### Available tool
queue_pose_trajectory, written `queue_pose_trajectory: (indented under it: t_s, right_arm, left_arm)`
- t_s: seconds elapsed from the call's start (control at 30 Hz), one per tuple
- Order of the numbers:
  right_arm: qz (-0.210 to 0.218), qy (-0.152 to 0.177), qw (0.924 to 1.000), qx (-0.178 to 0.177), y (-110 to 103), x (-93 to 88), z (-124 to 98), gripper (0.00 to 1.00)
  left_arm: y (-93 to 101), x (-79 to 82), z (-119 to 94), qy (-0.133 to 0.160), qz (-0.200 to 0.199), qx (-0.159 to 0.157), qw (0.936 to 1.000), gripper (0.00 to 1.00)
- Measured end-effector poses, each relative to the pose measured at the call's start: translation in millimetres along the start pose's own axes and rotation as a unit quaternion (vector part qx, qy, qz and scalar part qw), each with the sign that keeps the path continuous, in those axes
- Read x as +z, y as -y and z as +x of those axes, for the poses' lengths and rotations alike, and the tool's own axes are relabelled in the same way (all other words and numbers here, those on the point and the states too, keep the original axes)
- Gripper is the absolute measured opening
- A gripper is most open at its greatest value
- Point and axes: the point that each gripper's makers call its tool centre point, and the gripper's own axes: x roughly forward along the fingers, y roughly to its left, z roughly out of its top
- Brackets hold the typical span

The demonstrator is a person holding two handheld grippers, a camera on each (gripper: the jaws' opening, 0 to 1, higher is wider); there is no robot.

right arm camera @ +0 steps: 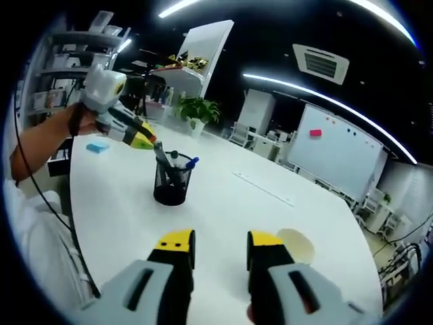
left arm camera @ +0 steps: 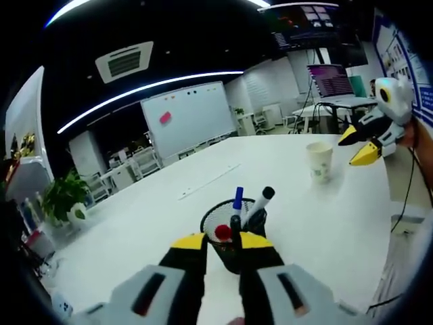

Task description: Place the scattered laser pointers and whiteboard markers into the pen holder and stack the scattered paper cups together

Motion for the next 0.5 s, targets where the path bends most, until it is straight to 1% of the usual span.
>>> queue_pose_trajectory:
  t_s: [0.1,0.2,0.33,0.5]
  right_arm:
    - [-0.002,0.000,1.0000,0.000,0.0,1.1,-0.1,0.31]
    - [-0.002,0.000,1.0000,-0.001,0.9,1.4,-0.5,0.31]
    - [-0.002,-0.001,1.0000,-0.001,1.0,0.5,-0.1,0.31]
    - [-0.002,-0.002,1.0000,0.002,-0.7,-0.1,0.6,0.31]
  left_arm:
    - [-0.6,0.3,-0.1,0.001,0.000,0.000,1.0000,0.19]
    - [-1.1,0.3,0.2,0.000,0.001,0.001,1.0000,0.22]
    - [-0.5,0.5,0.5,0.001,0.002,0.000,1.0000,0.23]
    - [-0.3,-1.0,1.2,-0.002,0.002,-0.001,1.0000,0.24]
